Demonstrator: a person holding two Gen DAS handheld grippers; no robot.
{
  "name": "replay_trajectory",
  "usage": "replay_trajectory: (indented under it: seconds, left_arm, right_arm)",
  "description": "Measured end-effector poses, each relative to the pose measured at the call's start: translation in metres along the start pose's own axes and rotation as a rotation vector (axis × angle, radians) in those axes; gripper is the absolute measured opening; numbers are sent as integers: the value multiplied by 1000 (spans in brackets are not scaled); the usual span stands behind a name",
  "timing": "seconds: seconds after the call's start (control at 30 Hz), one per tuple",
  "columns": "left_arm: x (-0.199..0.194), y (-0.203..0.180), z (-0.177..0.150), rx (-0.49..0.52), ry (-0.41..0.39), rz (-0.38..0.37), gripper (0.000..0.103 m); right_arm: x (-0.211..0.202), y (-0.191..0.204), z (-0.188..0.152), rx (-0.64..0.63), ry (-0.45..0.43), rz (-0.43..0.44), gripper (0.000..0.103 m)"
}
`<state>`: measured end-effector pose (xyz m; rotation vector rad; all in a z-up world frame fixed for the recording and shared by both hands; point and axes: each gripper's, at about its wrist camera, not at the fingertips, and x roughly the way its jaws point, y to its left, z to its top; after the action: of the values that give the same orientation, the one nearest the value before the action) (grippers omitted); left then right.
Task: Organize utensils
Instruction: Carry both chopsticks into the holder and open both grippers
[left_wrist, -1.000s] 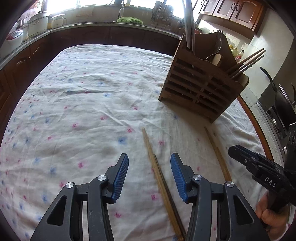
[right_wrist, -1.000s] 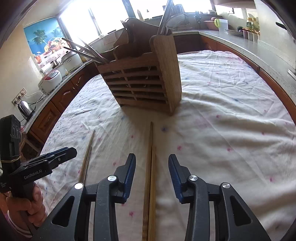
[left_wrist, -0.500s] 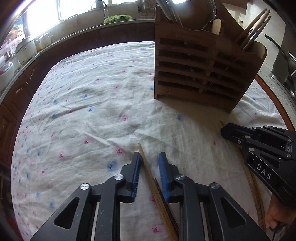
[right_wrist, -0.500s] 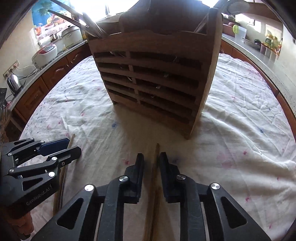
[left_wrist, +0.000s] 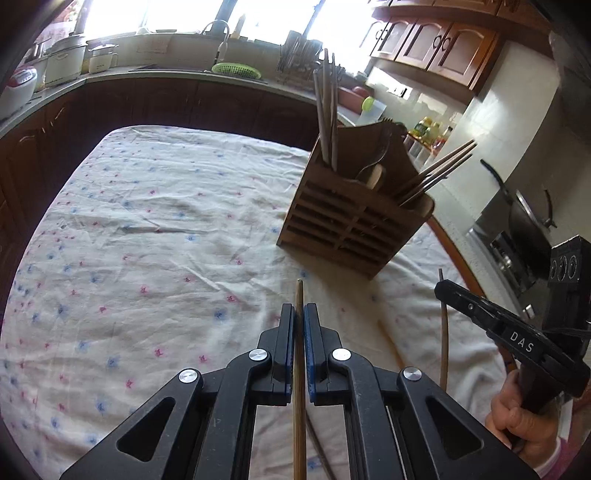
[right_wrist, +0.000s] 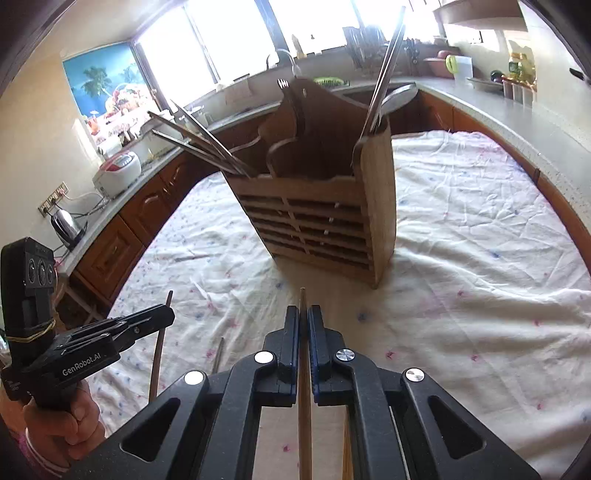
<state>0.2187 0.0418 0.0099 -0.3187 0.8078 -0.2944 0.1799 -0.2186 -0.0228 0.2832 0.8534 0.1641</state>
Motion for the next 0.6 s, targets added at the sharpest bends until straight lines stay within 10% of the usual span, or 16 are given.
replay_trajectory:
  seconds: [0.6]
  left_arm:
    - [-131, -14, -8, 29, -242, -68, 4]
  right_arm:
    - [-134, 14, 30, 0, -312, 3, 5]
